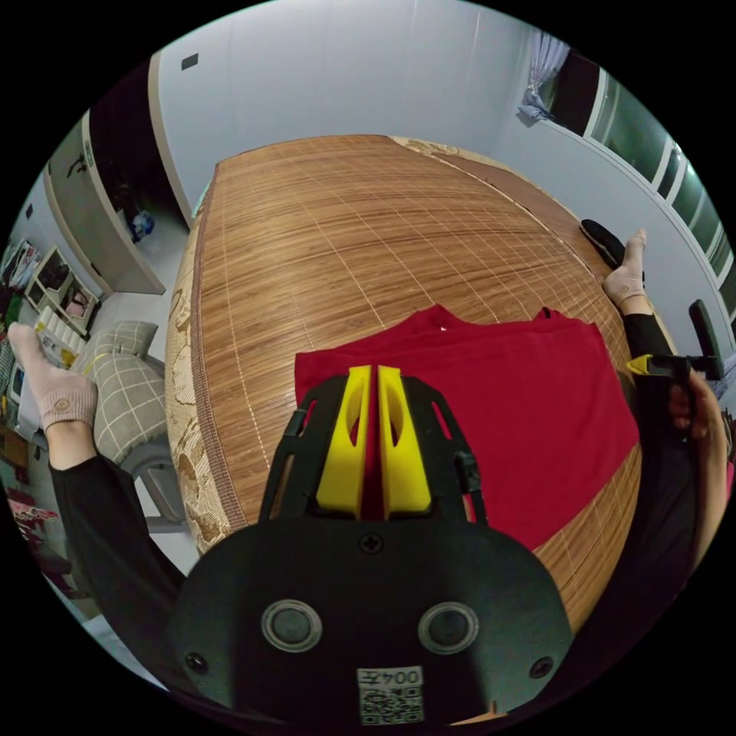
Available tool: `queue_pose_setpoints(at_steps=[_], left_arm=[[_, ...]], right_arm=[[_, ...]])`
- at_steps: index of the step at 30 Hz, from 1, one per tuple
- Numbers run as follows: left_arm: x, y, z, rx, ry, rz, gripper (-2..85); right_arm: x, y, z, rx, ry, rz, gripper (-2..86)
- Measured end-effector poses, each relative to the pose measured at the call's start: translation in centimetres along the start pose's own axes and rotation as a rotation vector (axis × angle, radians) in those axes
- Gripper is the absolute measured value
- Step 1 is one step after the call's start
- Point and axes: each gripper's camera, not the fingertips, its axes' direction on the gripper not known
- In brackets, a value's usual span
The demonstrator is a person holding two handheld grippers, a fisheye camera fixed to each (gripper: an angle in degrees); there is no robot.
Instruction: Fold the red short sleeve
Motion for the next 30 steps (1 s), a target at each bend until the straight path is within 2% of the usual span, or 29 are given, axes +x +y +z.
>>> queue_pose_setpoints(at_steps=[7, 14, 21, 27, 29, 30], left_arm=[[1.7, 0.8, 1.2, 0.002, 0.004, -0.002, 2.2], [3.7, 1.9, 2.3, 0.003, 0.006, -0.003, 2.2], [6.3, 3.3, 3.5, 0.004, 0.021, -0.012, 1.7], [9.4, 4.8, 4.3, 0.004, 0.007, -0.005, 1.7], [10.2, 5.3, 4.6, 0.004, 0.010, -0.007, 1.8], [10.8, 5.7, 4.7, 0.004, 0.013, -0.008, 1.9]], right_arm=[[-2.9, 2.0, 0.9, -0.248, 0.139, -0.076, 8.6], [-4.6, 3.4, 2.9, -0.386, 0.275, -0.131, 5.4], [-5.2, 5.8, 2.0, -0.366, 0.364, -0.112, 6.4], [-7.0, 9.2, -0.8, -0.108, 0.284, -0.180, 7.3], [-7.3, 10.1, -0.2, -0.112, 0.265, -0.201, 7.5], [-7.1, 10.6, 1.0, -0.179, 0.292, -0.200, 7.6]])
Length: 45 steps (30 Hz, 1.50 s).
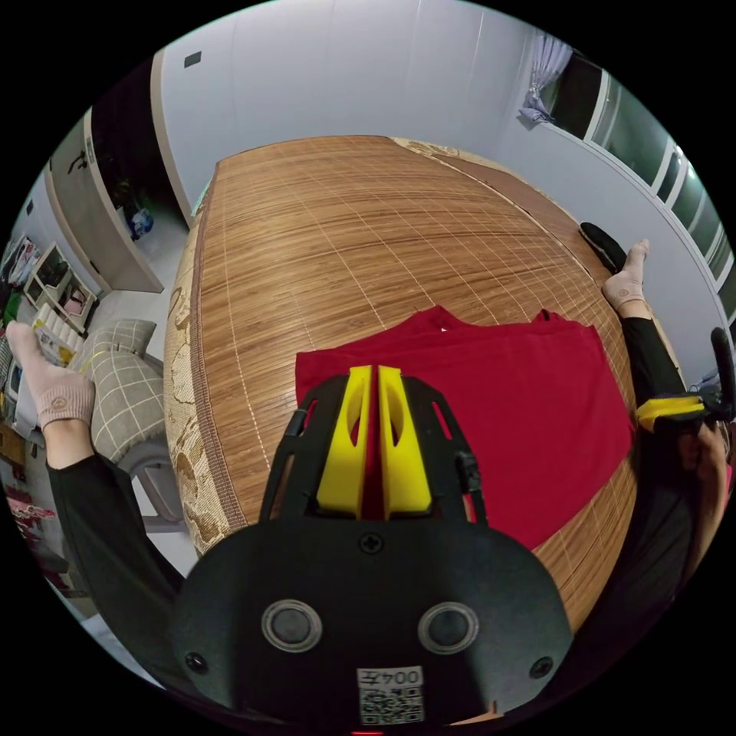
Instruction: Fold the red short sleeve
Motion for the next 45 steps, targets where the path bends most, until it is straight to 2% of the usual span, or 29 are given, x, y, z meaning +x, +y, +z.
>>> queue_pose_setpoints(at_steps=[1, 5, 10, 12, 14, 17, 19, 22, 25, 31, 38, 45], left_arm=[[0.6, 0.4, 0.2, 0.000, 0.002, -0.002, 2.0], [2.5, 1.5, 0.6, 0.000, 0.011, -0.006, 2.4], [4.0, 3.0, 0.3, 0.000, 0.185, -0.072, 4.9], [5.8, 3.8, -1.7, 0.079, 0.160, -0.064, 6.9], [8.8, 4.7, -3.7, 0.140, 0.178, 0.010, 7.6], [17.5, 7.2, -5.5, 0.160, 0.166, 0.250, 8.1], [25.8, 10.1, -5.3, 0.147, 0.151, 0.486, 8.7], [35.3, 13.7, -3.9, 0.129, 0.061, 0.721, 10.1], [42.0, 16.1, -2.1, 0.081, 0.038, 0.839, 11.9], [49.2, 18.3, 1.2, -0.011, 0.018, 0.880, 12.6], [52.3, 19.5, 3.3, -0.053, -0.028, 0.833, 9.9], [50.9, 21.0, 1.5, -0.030, 0.151, 0.644, 3.8]], right_arm=[[-0.1, 0.3, 1.0, -0.054, 0.028, 0.007, 7.6], [0.4, 1.9, 0.6, -0.020, -0.024, 0.033, 7.7], [1.7, 8.1, -4.2, 0.308, -0.141, 0.088, 8.2], [2.3, 10.4, -5.6, 0.395, -0.226, 0.101, 8.4], [2.7, 12.4, -6.6, 0.408, -0.269, 0.133, 9.4], [2.9, 15.7, -7.7, 0.455, -0.211, 0.153, 10.9], [3.4, 17.8, -7.4, 0.502, -0.242, 0.172, 10.7], [4.2, 19.6, -6.9, 0.553, -0.337, 0.181, 9.5], [4.7, 20.9, -6.9, 0.604, -0.370, 0.181, 8.7], [5.3, 22.4, -6.6, 0.634, -0.425, 0.183, 8.6], [5.6, 22.0, -6.1, 0.602, -0.429, 0.207, 10.8], [5.5, 19.1, -4.6, 0.490, -0.467, 0.240, 15.9]])
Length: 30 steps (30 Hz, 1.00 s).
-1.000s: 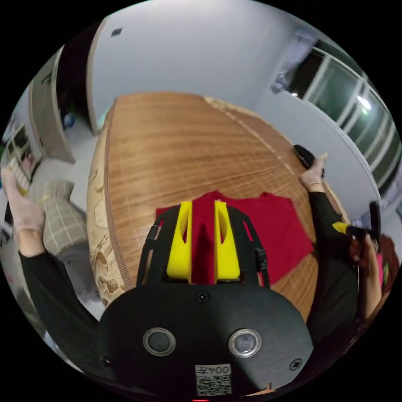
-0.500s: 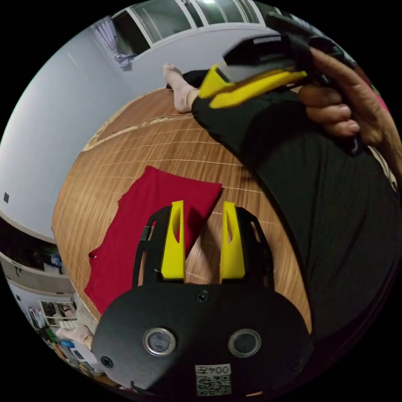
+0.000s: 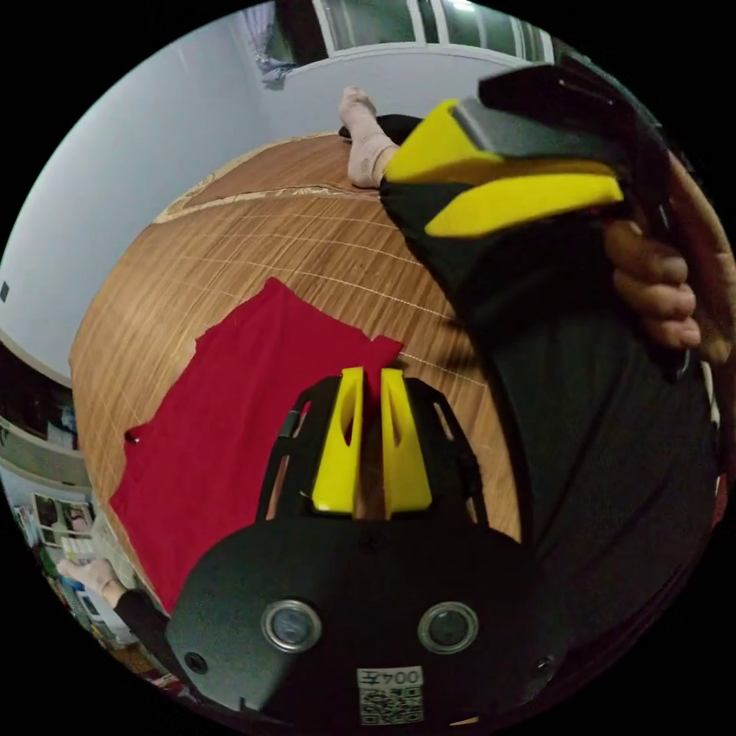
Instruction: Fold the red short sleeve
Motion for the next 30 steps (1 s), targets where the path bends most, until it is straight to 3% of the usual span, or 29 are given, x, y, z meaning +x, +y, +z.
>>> queue_pose_setpoints(at_steps=[10, 20, 26, 30], left_arm=[[0.0, 5.8, -6.5, 0.139, 0.156, -0.124, 2.8], [-1.6, 9.5, -11.1, 0.217, 0.164, -0.141, 2.6], [-3.4, 11.8, -13.7, 0.240, 0.217, -0.146, 2.3], [-5.6, 13.2, -15.6, 0.256, 0.254, -0.160, 2.3]], right_arm=[[0.0, -2.9, 5.4, -0.244, 0.034, 0.089, 18.7], [1.1, -4.6, 9.6, -0.394, -0.044, 0.243, 17.6], [0.4, -5.2, 11.4, -0.415, 0.008, 0.256, 13.6], [-0.5, -4.8, 10.8, -0.349, -0.010, 0.226, 3.8]])
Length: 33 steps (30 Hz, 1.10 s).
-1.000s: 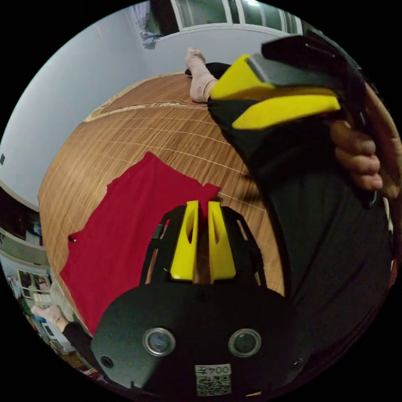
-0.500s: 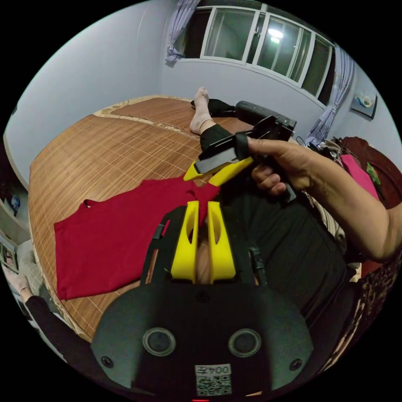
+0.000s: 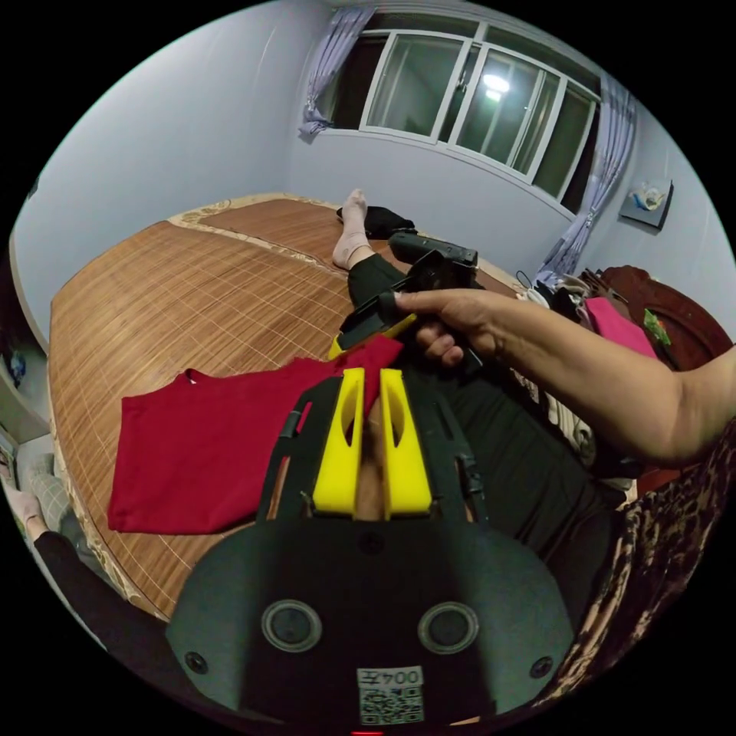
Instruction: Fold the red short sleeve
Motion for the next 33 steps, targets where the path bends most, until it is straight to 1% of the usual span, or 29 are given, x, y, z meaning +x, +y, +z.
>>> queue_pose_setpoints(at_steps=[2, 4, 7, 12, 20, 26, 28, 30, 33], left_arm=[[-1.2, 0.3, -1.6, 0.015, 0.028, -0.027, 2.5], [-3.4, 0.9, -4.0, 0.049, 0.059, -0.075, 2.6], [-6.9, 1.8, -7.2, 0.080, 0.101, -0.155, 2.8], [-13.5, 3.6, -12.0, 0.120, 0.147, -0.270, 2.9], [-25.4, 7.2, -18.2, 0.219, 0.223, -0.477, 2.9], [-34.9, 10.9, -20.6, 0.301, 0.307, -0.680, 2.7], [-38.6, 12.9, -21.1, 0.331, 0.321, -0.780, 2.7], [-41.1, 14.2, -21.2, 0.338, 0.331, -0.853, 2.7], [-44.1, 16.0, -20.9, 0.286, 0.321, -0.954, 2.7]], right_arm=[[-0.4, 0.7, -0.5, 0.056, -0.082, -0.017, 1.6], [-1.0, 1.5, -0.4, 0.106, -0.222, -0.043, 0.4], [-2.6, 1.7, 0.5, 0.132, -0.294, -0.064, -0.2], [-6.8, 1.0, 2.9, 0.147, -0.339, -0.124, -0.4], [-14.1, -1.9, 8.9, 0.092, -0.268, -0.202, -0.4], [-19.2, -5.0, 15.4, 0.023, -0.132, -0.250, 0.6], [-20.7, -6.0, 18.3, -0.007, -0.068, -0.280, 2.1], [-21.6, -6.5, 20.2, -0.018, -0.012, -0.306, 3.5], [-22.1, -6.3, 21.4, 0.018, 0.040, -0.333, 4.9]])
